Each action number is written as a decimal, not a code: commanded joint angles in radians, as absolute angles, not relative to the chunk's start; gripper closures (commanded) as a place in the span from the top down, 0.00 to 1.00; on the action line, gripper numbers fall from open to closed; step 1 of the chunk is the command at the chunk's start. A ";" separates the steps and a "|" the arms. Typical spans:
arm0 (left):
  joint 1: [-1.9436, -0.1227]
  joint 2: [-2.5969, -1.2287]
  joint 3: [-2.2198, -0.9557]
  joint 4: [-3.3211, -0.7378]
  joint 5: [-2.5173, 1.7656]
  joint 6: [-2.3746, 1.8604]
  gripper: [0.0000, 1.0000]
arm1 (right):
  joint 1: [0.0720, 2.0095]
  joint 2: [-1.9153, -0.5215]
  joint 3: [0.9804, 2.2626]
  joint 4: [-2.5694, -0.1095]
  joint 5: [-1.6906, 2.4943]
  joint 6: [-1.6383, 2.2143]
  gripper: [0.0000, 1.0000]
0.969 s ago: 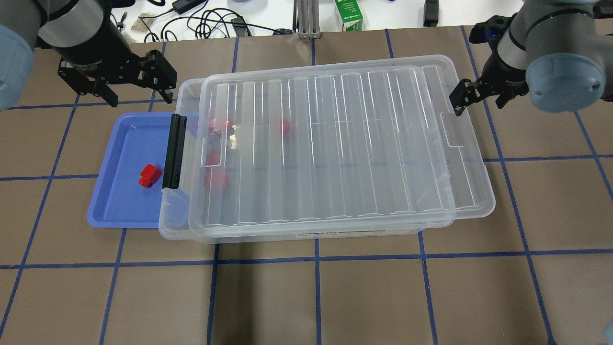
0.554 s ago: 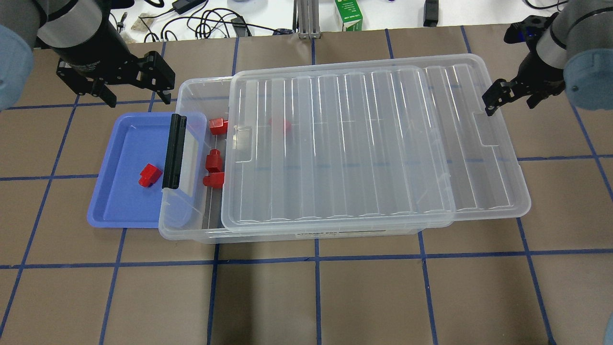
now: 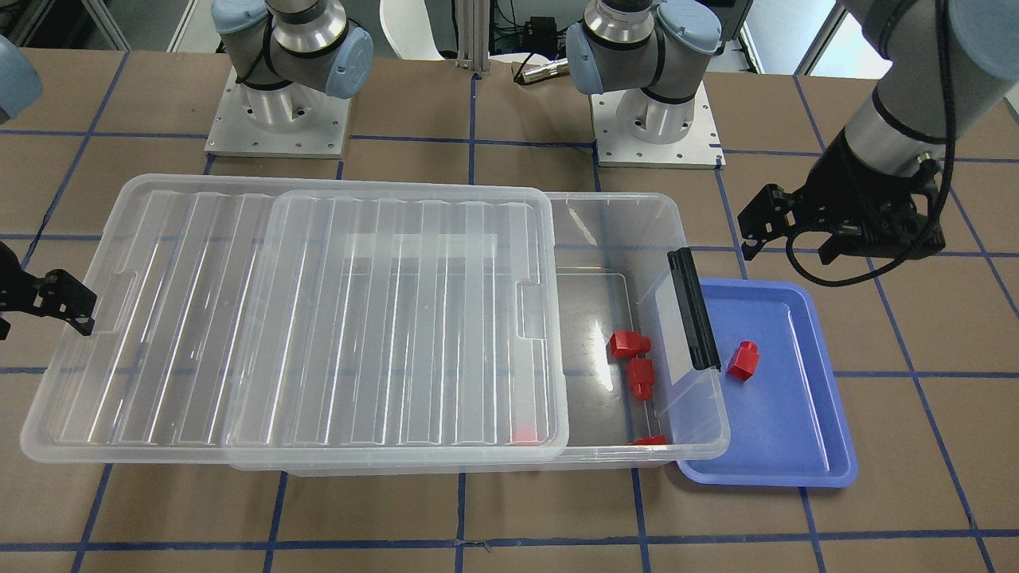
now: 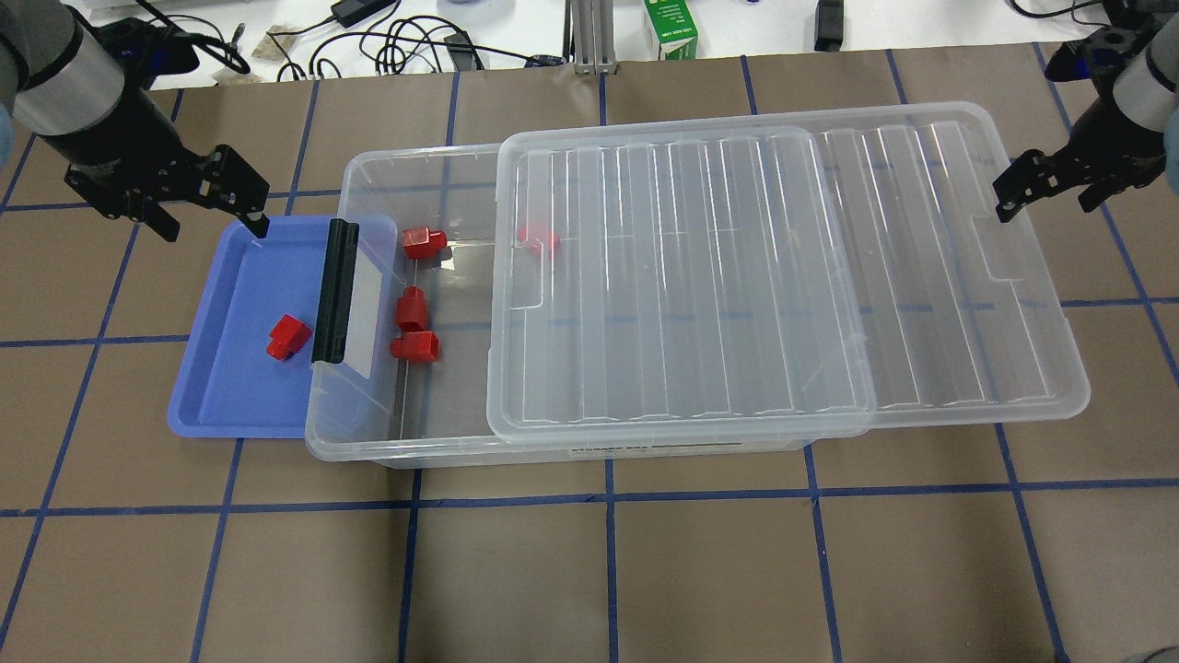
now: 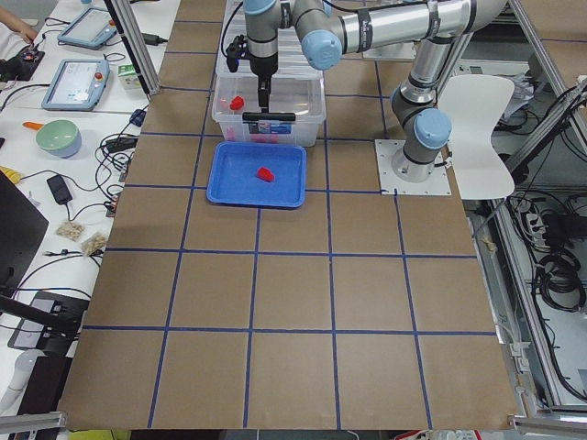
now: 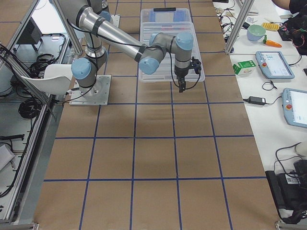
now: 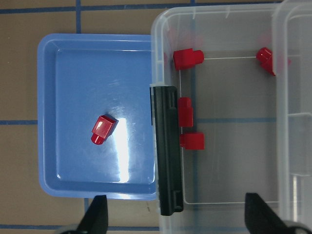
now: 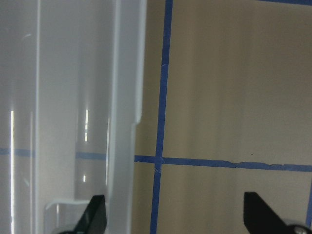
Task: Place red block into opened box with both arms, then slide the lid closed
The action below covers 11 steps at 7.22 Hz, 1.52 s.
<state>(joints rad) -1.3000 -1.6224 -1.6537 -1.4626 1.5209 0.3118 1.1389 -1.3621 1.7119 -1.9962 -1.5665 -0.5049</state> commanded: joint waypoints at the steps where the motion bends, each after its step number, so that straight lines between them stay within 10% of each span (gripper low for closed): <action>1: -1.200 -1.673 -1.736 -1.367 1.477 0.452 1.00 | 1.102 -1.362 1.713 -1.996 -1.566 -0.505 1.00; 11: -1.103 -1.917 -1.928 -0.980 1.318 0.782 1.00 | 1.123 -1.413 1.513 -1.726 -1.552 -0.489 1.00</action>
